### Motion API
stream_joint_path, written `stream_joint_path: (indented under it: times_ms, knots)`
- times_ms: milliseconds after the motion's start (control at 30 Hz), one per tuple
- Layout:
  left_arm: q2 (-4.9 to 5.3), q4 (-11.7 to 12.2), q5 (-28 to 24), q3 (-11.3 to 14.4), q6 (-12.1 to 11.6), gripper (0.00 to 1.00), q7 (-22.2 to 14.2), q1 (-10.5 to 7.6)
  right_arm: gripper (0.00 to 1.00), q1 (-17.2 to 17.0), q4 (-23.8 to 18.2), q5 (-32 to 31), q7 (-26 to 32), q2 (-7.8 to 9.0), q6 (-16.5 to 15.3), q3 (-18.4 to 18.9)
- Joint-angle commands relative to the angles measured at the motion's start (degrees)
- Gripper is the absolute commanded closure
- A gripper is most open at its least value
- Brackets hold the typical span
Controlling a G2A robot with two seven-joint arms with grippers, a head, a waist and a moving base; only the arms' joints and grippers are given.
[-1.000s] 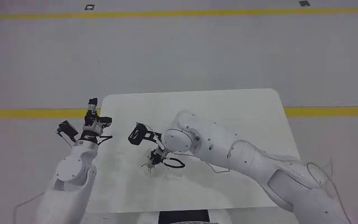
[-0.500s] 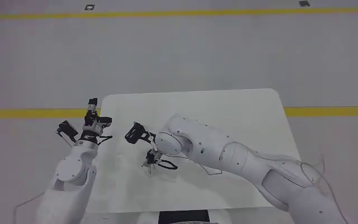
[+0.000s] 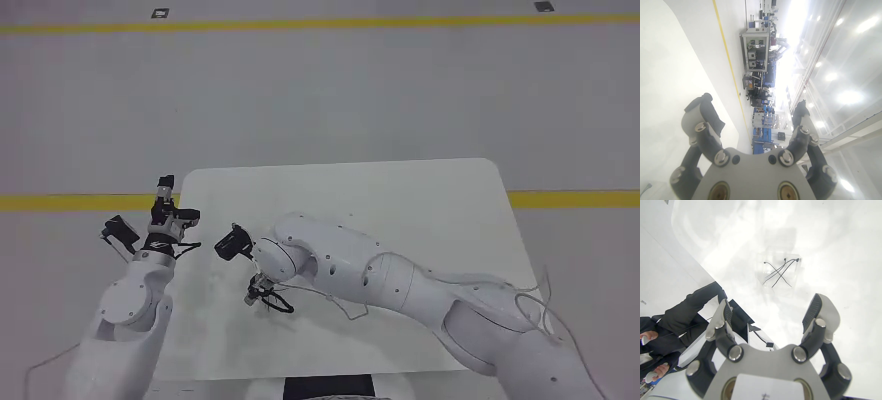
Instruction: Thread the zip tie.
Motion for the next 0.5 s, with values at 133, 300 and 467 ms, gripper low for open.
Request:
stream_joint_path:
  times_ms: [133,300,467]
  knots:
    - [0.0,0.0,0.0,0.0,0.0,0.0,0.0,0.0,0.0,-0.1,0.3,-0.4,-0.2,0.0,0.2,-0.1]
    - [0.0,0.0,0.0,0.0,0.0,0.0,0.0,0.0,0.0,-1.2,2.2,-2.6,-0.2,-0.91,2.9,-0.3]
    - [0.0,0.0,0.0,0.0,0.0,0.0,0.0,0.0,0.0,-2.7,7.5,-4.2,2.2,-3.38,2.9,1.9]
